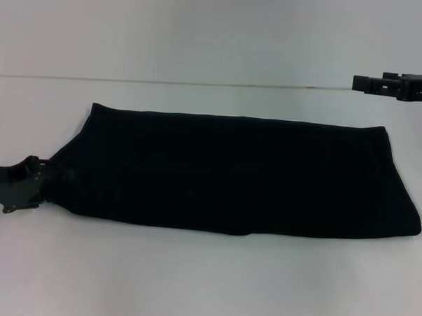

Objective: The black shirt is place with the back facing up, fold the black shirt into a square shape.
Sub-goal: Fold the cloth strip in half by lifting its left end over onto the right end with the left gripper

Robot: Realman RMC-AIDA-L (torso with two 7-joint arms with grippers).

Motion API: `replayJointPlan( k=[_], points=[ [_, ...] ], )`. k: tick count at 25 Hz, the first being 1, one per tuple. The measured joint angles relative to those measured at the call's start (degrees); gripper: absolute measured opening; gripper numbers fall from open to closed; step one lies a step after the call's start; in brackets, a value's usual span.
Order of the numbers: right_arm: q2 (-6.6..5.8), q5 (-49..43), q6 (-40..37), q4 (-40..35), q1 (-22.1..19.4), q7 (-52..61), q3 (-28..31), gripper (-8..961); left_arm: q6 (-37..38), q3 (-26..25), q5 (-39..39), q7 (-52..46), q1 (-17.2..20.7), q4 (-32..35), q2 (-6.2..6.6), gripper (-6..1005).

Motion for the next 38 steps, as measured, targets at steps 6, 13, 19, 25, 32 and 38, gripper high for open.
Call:
replayJointPlan(
  k=[6,13,19,25,32,38],
  points=[
    [0.02,0.4,0.0,0.0,-0.1,0.0,-0.1,931,-0.8,0.0,0.0,0.9,0.3,0.0,0.0,556],
    [0.04,0.4,0.2,0.0,-0.1,-0.2,-0.2,930,-0.8,0.0,0.0,2.2,0.2,-1.0,0.0,235],
    [0.83,1.0,0.5,0.1,0.0,-1.5,-0.2,928,1.2,-0.7,-0.3,7.8,1.1,0.5,0.04,37],
    [1.95,3.3,0.5,0.1,-0.5,-2.2,-0.1,926,2.3,-0.9,-0.3,14.0,3.8,4.8,0.22,19],
    [3.2,4.5,1.9,0.2,-1.0,-2.3,0.1,925,4.3,-0.9,0.3,19.6,8.0,12.9,0.42,32],
    [3.42,6.0,3.0,0.3,-1.2,-2.4,-0.1,924,4.9,-1.8,2.7,21.6,11.1,17.7,0.86,47]
  ],
)
